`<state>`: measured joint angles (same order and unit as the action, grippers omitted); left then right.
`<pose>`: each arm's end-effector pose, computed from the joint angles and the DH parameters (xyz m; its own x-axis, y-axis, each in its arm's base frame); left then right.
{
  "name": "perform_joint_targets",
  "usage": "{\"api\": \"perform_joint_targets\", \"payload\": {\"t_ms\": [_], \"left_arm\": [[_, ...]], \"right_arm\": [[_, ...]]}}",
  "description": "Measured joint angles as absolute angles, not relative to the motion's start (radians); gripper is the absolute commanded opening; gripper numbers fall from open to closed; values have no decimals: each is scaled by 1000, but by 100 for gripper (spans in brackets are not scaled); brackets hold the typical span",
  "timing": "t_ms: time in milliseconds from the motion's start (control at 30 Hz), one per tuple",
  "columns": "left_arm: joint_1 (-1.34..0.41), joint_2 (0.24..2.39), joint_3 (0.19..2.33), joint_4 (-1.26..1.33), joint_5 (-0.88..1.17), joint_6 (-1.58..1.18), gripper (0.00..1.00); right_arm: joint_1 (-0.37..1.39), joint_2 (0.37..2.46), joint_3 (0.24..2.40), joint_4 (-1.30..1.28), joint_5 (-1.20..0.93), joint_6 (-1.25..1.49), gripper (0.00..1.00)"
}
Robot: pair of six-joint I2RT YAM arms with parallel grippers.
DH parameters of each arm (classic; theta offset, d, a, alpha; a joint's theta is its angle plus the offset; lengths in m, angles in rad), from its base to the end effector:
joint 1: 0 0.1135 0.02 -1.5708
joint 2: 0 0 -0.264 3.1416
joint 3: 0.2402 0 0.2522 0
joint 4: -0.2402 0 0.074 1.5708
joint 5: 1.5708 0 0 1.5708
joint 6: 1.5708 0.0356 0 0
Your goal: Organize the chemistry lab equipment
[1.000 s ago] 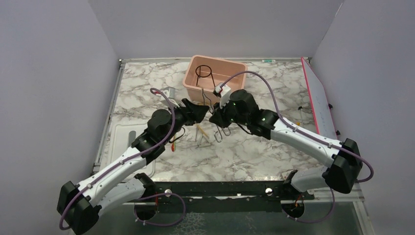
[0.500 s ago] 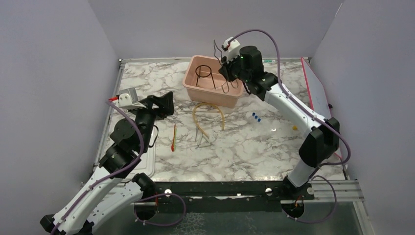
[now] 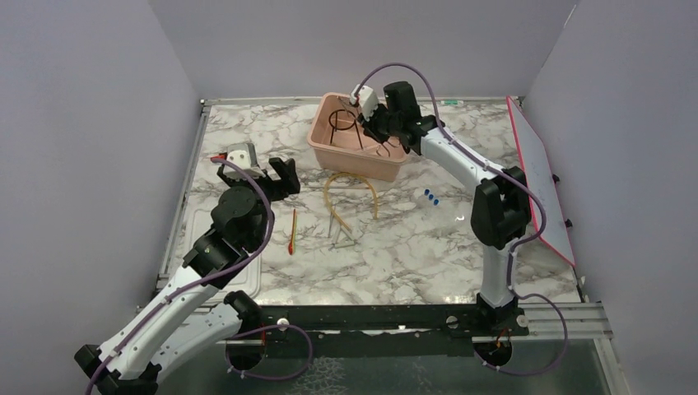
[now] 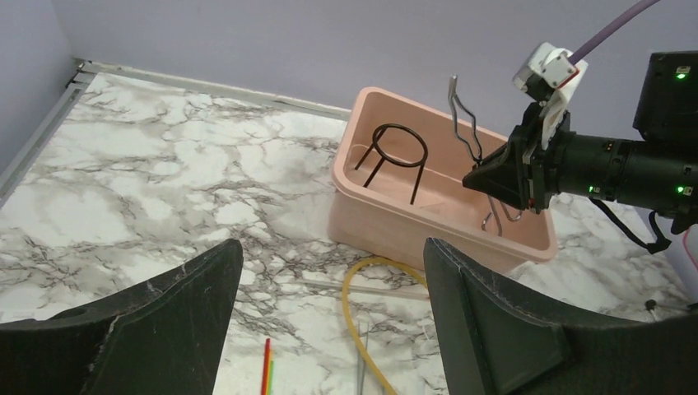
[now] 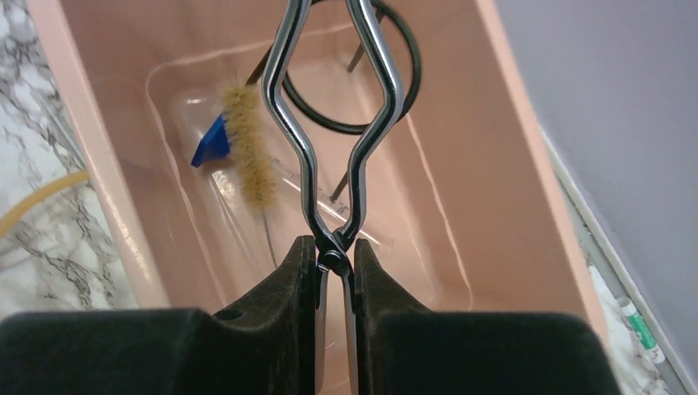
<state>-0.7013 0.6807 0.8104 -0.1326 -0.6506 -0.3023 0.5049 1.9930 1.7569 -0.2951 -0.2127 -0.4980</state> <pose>0.1303 -0.0818 0.3705 -0.0172 -0.2955 -0.9552 0.0477 0.9540 -0.2960 0.4114 0.2359 0.3002 -0.0876 -0.5819 -0.8086 -0.7671 0.5572 -0.3179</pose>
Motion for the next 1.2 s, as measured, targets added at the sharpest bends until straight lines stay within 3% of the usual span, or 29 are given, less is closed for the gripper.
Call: {"api": "perform_joint_targets", "payload": {"t_ms": [567, 833, 1200], "left_arm": [[-696, 708, 793, -129, -686, -248, 86], [-696, 714, 793, -129, -686, -245, 86], [-694, 712, 792, -128, -686, -244, 86]], "right_arm": [[506, 2122, 1820, -474, -326, -656, 13], [506, 2165, 1875, -519, -363, -659, 34], [506, 2169, 1948, -571, -424, -636, 39]]}}
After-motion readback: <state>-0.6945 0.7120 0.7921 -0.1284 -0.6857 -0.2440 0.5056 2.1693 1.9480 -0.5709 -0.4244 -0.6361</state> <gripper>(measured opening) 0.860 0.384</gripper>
